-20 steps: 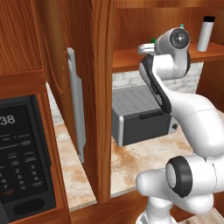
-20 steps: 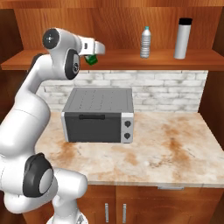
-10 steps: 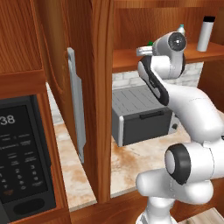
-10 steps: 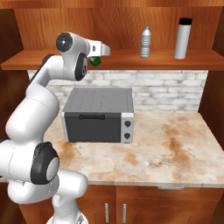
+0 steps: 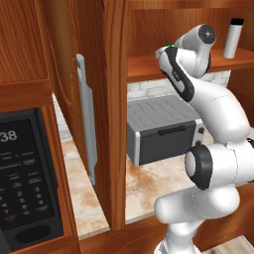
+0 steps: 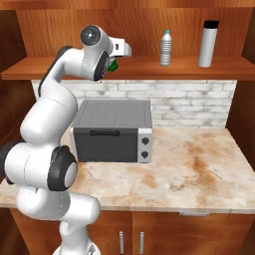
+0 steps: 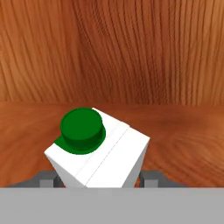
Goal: Pick the milk, bottled water, water bottle from the counter and place them in the open cabinet.
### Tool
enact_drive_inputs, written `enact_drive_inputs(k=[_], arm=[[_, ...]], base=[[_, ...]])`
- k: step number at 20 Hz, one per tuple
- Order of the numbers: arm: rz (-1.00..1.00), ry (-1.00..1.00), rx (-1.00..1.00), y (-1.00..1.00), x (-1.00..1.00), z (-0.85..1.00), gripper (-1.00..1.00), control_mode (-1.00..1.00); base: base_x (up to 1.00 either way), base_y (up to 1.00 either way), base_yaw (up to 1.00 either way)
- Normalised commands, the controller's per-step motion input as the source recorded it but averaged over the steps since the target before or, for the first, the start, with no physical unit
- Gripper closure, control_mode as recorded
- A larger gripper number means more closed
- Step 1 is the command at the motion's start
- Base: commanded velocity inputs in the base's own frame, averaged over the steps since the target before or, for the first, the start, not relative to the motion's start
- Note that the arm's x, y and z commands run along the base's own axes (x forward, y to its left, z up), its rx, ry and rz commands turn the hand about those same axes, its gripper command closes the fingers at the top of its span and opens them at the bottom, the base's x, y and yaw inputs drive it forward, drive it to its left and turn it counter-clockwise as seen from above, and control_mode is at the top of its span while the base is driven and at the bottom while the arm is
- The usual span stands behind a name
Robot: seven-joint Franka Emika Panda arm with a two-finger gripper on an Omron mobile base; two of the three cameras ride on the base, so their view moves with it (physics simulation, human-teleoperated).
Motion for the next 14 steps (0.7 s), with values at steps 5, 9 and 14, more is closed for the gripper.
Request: enact_drive_inputs(k=[5,9,14], arm=[[0.07,0.02,0.00,0.00,0.31,-0.05,1.00,-1.00],[0.05,0.01,0.00,0.00,0.32,-0.08,1.00,-1.00],[0.05,0.01,0.00,0.00,0.34,-0.13,1.00,-1.00]], base=[[0.00,0.00,0.00],[0.00,0.00,0.00],[0.00,0.00,0.00]])
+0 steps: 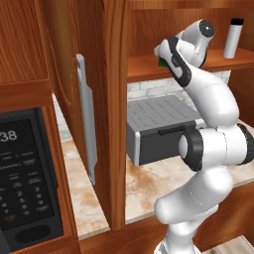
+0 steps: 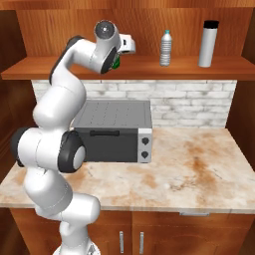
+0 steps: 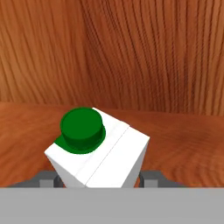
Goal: Pick the milk, bottled water, water bottle from the counter and place them in the open cabinet.
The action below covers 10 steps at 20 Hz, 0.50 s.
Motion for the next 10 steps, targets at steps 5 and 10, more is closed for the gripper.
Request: enact_drive_inputs(k=[5,10], arm=[[0.05,0.02,0.00,0.00,0.32,-0.15,1.00,-1.00],[0.01,0.02,0.00,0.00,0.21,-0.22,1.00,-1.00]], base=[[0.00,0.00,0.00],[0.00,0.00,0.00]])
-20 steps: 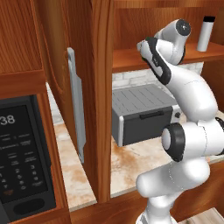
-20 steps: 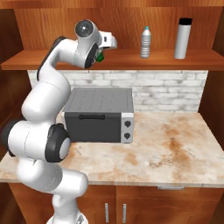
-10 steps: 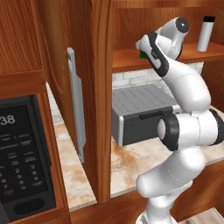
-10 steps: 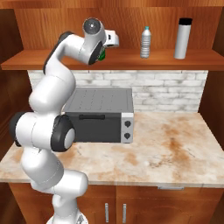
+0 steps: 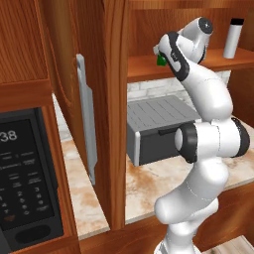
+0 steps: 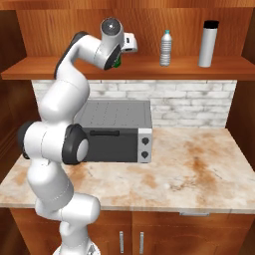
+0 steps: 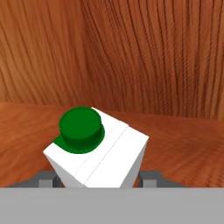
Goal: Pick the milk, bottled water, water bottle from the counter and place them in the open cabinet.
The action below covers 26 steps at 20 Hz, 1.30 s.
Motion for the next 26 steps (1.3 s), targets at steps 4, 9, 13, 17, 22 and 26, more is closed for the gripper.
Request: enact_drive_inputs(k=[4,9,13,17,22,26], arm=[[0.00,0.00,-0.03,0.02,0.17,-0.32,1.00,-1.00],[0.00,0.01,-0.05,0.03,0.20,-0.35,1.00,-1.00],[0.00,0.00,-0.09,0.03,0.16,-0.46,1.00,-1.00],[0.00,0.00,-0.06,0.00,0.10,-0.38,1.00,-1.00],[0.00,0.00,0.00,0.00,0.05,-0.14,1.00,-1.00],[0.00,0.00,0.00,0.00,0.01,-0.11,-1.00,-1.00]], base=[[0.00,0.00,0.00],[0.00,0.00,0.00],[0.00,0.00,0.00],[0.00,0.00,0.00],[0.00,0.00,0.00],[0.00,0.00,0.00]])
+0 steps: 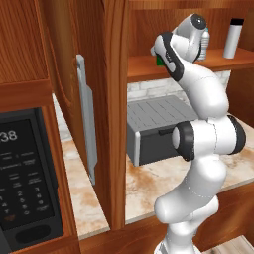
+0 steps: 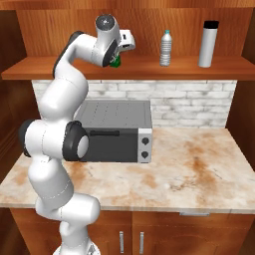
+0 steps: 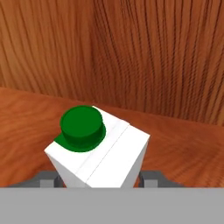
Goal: Pick the milk, bottled water, water bottle from the counter and place them in the open cabinet.
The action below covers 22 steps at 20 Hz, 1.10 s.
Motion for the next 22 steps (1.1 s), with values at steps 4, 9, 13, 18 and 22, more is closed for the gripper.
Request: enact_drive_inputs(k=[4,9,13,18,22], arm=[[0.00,0.00,0.00,0.00,0.00,-0.11,-1.00,-1.00],[0.00,0.00,0.00,0.00,0.00,-0.05,-1.00,-1.00],[0.00,-0.01,0.00,0.00,0.00,0.00,-1.00,-1.00],[0.00,-0.02,0.00,0.00,0.00,0.00,-1.00,-1.00],[0.00,-0.05,0.00,0.00,0.00,0.00,-1.00,-1.00]], base=[[0.00,0.00,0.00],[0.00,0.00,0.00],[0.00,0.00,0.00],[0.00,0.00,0.00],[0.00,0.00,0.00]])
